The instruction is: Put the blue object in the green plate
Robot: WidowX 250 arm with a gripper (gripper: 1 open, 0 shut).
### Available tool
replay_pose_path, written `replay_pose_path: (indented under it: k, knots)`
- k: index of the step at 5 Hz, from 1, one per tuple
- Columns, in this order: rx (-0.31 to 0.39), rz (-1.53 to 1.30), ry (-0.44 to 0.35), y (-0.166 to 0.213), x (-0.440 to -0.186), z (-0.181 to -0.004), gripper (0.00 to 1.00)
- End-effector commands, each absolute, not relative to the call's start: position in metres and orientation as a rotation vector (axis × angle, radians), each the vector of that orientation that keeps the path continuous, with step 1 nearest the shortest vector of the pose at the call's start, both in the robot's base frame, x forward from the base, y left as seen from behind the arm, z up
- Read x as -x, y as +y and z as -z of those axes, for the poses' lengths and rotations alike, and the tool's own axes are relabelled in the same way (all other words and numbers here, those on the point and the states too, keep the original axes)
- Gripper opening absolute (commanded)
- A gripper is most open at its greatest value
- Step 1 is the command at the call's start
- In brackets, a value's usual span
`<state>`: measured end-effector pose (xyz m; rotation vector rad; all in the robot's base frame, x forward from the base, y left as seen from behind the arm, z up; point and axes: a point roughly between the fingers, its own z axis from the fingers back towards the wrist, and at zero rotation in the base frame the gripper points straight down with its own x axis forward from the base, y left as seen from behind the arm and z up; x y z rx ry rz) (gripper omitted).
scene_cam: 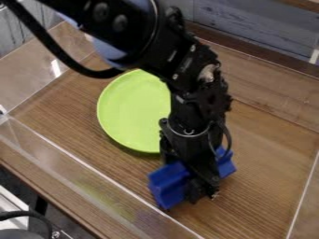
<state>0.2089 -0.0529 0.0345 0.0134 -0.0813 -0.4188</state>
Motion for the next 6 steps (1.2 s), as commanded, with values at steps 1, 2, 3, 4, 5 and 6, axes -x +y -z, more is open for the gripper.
replay_pose_path:
  k: [1, 2, 3, 4, 5, 6]
  knots:
    - [-0.017, 0.398, -0.119, -0.0519, -0.2190, -0.0435, 0.00]
    - [-0.019, 0.392, -0.120, -0.0510, -0.2198, -0.0453, 0.00]
    - [-0.023, 0.385, -0.121, -0.0498, -0.2206, -0.0476, 0.00]
    - [-0.025, 0.379, -0.123, -0.0487, -0.2213, -0.0490, 0.00]
    - [-0.027, 0.374, -0.125, -0.0476, -0.2221, -0.0500, 0.00]
    - [-0.030, 0.369, -0.127, -0.0463, -0.2228, -0.0517, 0.00]
